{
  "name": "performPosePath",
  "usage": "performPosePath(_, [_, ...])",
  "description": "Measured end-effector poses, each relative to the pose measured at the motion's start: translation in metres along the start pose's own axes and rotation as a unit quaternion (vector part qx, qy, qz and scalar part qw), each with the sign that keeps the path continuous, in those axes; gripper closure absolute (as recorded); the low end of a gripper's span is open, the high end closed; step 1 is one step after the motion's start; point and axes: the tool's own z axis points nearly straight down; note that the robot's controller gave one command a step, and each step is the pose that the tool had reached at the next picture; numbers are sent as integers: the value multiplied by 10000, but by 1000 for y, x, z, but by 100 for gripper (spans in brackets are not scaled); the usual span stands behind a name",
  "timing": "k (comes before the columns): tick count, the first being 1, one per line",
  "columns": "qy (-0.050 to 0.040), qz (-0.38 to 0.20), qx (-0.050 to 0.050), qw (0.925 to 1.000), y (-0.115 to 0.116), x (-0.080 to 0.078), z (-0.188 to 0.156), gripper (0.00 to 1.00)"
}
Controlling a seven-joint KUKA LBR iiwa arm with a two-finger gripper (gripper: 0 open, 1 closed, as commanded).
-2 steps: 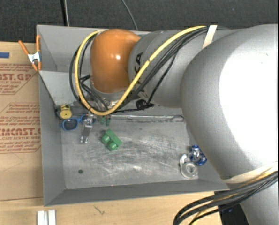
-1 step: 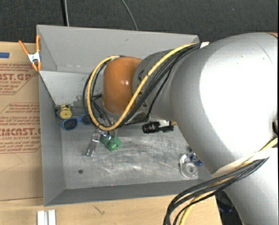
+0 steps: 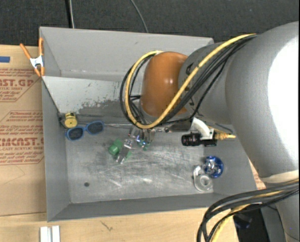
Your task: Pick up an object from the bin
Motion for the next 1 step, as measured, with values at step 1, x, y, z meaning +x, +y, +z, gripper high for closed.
performPosePath(1, [7, 569, 0, 9984, 10, -32, 57, 0])
